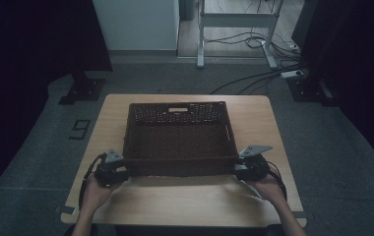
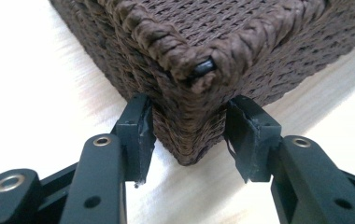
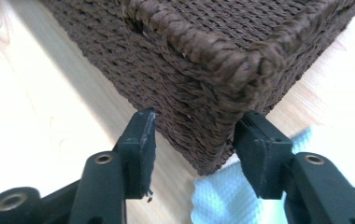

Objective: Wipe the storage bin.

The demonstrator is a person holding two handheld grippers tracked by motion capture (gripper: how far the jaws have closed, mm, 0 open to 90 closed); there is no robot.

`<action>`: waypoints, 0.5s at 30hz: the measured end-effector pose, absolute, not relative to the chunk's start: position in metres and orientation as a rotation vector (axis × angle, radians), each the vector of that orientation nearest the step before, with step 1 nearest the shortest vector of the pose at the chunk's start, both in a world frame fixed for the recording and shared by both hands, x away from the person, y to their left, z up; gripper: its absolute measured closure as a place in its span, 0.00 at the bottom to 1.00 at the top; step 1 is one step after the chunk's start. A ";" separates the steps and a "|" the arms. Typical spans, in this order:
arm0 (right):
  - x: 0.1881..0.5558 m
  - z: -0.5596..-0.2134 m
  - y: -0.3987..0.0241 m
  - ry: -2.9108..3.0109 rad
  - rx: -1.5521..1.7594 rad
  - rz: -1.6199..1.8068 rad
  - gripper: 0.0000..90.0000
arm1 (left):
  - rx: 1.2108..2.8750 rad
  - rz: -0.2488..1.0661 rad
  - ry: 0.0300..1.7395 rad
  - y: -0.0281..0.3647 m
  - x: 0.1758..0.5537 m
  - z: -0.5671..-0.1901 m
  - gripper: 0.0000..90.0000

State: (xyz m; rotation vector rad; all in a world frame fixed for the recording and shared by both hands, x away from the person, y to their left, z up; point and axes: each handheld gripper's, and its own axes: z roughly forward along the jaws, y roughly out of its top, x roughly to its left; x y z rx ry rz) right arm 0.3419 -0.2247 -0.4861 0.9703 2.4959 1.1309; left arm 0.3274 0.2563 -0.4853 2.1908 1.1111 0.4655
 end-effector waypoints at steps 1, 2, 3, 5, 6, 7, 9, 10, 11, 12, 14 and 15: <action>0.340 -0.486 -0.227 2.496 0.969 1.128 0.57 | 2.191 0.459 1.106 0.255 0.330 -0.485 0.58; 0.338 -0.486 -0.229 2.493 0.978 1.133 0.58 | 2.191 0.456 1.103 0.253 0.332 -0.486 0.58; 0.336 -0.486 -0.232 2.486 0.979 1.128 0.62 | 2.194 0.454 1.097 0.251 0.334 -0.486 0.58; 0.335 -0.486 -0.237 2.464 1.005 1.120 0.67 | 2.194 0.448 1.090 0.247 0.338 -0.486 0.58; 0.336 -0.487 -0.240 2.452 1.024 1.125 0.67 | 2.193 0.449 1.092 0.245 0.340 -0.486 0.58; 0.337 -0.487 -0.241 2.446 1.030 1.126 0.67 | 2.194 0.451 1.092 0.243 0.342 -0.486 0.58; 0.339 -0.486 -0.242 2.435 1.041 1.108 0.68 | 2.196 0.464 1.095 0.239 0.345 -0.486 0.58; 0.340 -0.486 -0.243 2.430 1.043 1.099 0.68 | 2.196 0.467 1.096 0.239 0.347 -0.485 0.58; 0.341 -0.486 -0.243 2.424 1.043 1.093 0.69 | 2.194 0.468 1.100 0.238 0.349 -0.486 0.58; 0.343 -0.486 -0.243 2.423 1.046 1.086 0.69 | 2.191 0.472 1.104 0.237 0.351 -0.486 0.58; 0.347 -0.487 -0.244 2.415 1.056 1.088 0.69 | 2.185 0.467 1.106 0.237 0.355 -0.486 0.58; 0.349 -0.487 -0.244 2.414 1.059 1.086 0.69 | 2.181 0.462 1.111 0.237 0.358 -0.486 0.57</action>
